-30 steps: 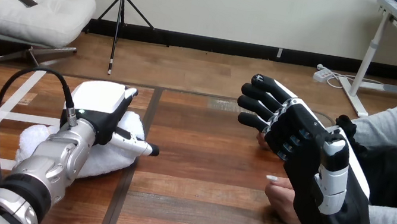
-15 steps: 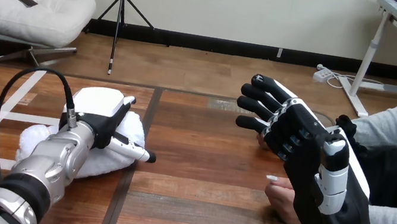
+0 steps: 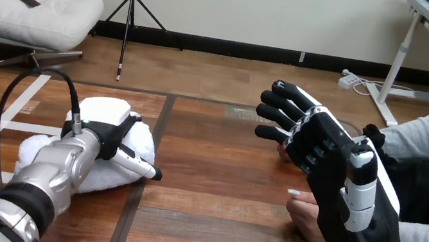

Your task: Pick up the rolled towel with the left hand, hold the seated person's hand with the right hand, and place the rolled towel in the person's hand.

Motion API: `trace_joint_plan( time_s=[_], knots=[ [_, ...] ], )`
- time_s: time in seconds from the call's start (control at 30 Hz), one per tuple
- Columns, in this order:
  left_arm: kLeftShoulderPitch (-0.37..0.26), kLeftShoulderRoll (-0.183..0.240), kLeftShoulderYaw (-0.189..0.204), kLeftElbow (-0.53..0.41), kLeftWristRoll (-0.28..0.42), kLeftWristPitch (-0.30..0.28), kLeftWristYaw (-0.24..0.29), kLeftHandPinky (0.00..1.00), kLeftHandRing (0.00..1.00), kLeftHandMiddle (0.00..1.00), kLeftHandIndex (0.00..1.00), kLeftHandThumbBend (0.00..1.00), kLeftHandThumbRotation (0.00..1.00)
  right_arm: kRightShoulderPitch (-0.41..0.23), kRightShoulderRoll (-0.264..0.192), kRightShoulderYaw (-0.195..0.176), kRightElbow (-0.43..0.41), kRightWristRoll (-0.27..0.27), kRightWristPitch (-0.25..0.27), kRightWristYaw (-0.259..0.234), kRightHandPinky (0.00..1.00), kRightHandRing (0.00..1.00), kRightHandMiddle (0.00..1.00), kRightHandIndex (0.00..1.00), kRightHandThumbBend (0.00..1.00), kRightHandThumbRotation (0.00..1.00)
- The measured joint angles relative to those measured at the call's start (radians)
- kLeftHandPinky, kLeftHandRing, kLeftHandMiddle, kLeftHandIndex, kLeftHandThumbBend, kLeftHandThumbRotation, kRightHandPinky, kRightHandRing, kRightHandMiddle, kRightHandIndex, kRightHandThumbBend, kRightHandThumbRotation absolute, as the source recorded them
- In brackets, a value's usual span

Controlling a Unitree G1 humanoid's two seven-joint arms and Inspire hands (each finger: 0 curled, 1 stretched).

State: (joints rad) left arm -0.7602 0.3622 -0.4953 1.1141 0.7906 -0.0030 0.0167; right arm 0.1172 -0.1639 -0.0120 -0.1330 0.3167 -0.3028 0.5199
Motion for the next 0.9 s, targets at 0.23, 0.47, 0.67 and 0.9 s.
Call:
trace_joint_plan(
  time_s=[0.23,0.47,0.67,0.9],
  knots=[
    [-0.003,0.004,-0.001,-0.014,0.002,0.019,-0.024,0.89,0.89,0.9,0.87,1.0,0.62,0.0,0.0,0.0,0.0,0.0,0.0,0.0,0.8,0.86,0.86,0.86,0.89,1.0],
    [-0.006,0.005,-0.001,-0.019,0.001,0.033,-0.042,0.89,0.89,0.91,0.87,1.0,0.57,0.0,-0.001,0.0,0.0,0.001,0.0,0.0,0.8,0.86,0.86,0.86,0.9,1.0],
    [-0.006,0.005,0.0,-0.02,-0.009,0.048,-0.051,0.85,0.89,0.91,0.87,1.0,0.48,0.0,-0.001,-0.001,0.0,0.002,0.0,0.001,0.8,0.86,0.86,0.85,0.9,1.0],
    [-0.007,0.002,0.001,-0.021,-0.019,0.081,-0.057,0.74,0.86,0.87,0.84,0.99,0.33,0.0,-0.002,-0.002,0.0,0.004,0.0,0.004,0.8,0.86,0.86,0.85,0.89,1.0]
  ],
)
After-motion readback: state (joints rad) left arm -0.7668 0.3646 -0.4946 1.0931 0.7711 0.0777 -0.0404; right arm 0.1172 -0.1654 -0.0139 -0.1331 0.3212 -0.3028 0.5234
